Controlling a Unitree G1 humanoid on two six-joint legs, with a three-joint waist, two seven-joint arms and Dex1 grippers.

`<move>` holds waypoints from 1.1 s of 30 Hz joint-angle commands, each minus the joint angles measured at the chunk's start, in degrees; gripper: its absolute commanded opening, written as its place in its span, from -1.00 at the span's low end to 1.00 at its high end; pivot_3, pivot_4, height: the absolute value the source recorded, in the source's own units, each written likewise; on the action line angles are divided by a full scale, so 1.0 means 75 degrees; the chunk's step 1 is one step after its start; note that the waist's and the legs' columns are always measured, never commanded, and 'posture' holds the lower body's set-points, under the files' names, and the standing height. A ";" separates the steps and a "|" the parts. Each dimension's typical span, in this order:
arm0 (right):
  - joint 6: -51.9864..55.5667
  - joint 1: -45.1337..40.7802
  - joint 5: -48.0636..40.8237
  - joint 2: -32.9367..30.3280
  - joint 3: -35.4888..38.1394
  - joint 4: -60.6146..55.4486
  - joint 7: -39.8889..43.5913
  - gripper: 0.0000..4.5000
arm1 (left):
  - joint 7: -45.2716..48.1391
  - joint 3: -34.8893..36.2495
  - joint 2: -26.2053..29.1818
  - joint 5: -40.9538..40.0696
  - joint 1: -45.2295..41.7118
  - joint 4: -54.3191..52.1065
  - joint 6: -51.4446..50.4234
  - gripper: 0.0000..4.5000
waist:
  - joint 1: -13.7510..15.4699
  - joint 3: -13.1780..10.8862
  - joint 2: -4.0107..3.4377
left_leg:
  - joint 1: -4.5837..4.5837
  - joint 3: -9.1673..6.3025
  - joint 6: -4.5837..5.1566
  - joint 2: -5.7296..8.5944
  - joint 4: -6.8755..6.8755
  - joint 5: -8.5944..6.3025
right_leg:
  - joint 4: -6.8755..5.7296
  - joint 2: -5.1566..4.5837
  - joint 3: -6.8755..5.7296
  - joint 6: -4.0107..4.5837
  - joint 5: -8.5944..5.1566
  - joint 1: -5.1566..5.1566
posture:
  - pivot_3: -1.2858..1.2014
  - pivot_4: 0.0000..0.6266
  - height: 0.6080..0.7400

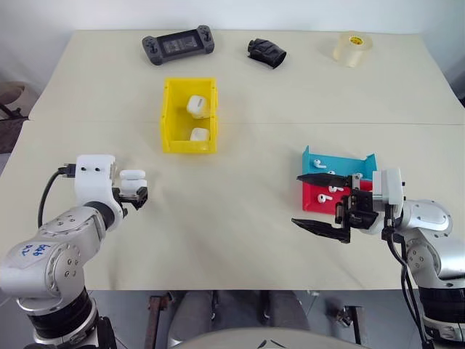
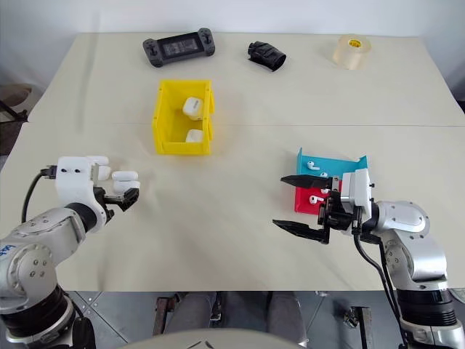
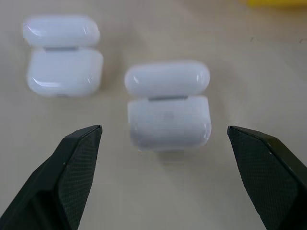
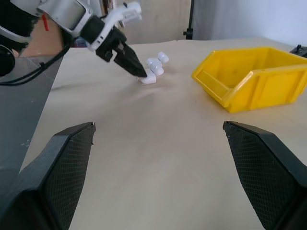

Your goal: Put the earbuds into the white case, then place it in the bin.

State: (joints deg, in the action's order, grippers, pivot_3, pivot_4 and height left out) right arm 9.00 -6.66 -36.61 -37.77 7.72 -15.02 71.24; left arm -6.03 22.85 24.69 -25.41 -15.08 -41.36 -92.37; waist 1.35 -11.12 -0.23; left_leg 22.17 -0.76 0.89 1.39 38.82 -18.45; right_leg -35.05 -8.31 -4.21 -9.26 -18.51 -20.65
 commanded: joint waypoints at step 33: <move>-0.0251 0.0447 -0.0146 0.0346 -0.0024 -0.0497 -0.0499 1.00 | -0.1682 0.0224 -0.1556 0.0235 -0.1076 0.1260 -0.0017 0.98 | 0.0023 0.0001 -0.0001 | -0.0001 0.0000 -0.0012 0.0008 0.0008 -0.0002 | -0.0001 -0.0007 0.0001 0.0000 0.0000 0.0006 | 0.03 -0.52 1.00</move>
State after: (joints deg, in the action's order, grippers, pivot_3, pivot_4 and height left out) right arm 7.95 -3.09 -37.15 -35.39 7.18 -18.14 67.05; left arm -18.15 24.20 13.79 -23.77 -24.36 -31.38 -91.73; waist 1.52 -11.12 -0.24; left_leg 22.16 -0.75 0.80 1.45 38.88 -18.47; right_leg -35.05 -8.35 -4.20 -9.26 -18.51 -20.61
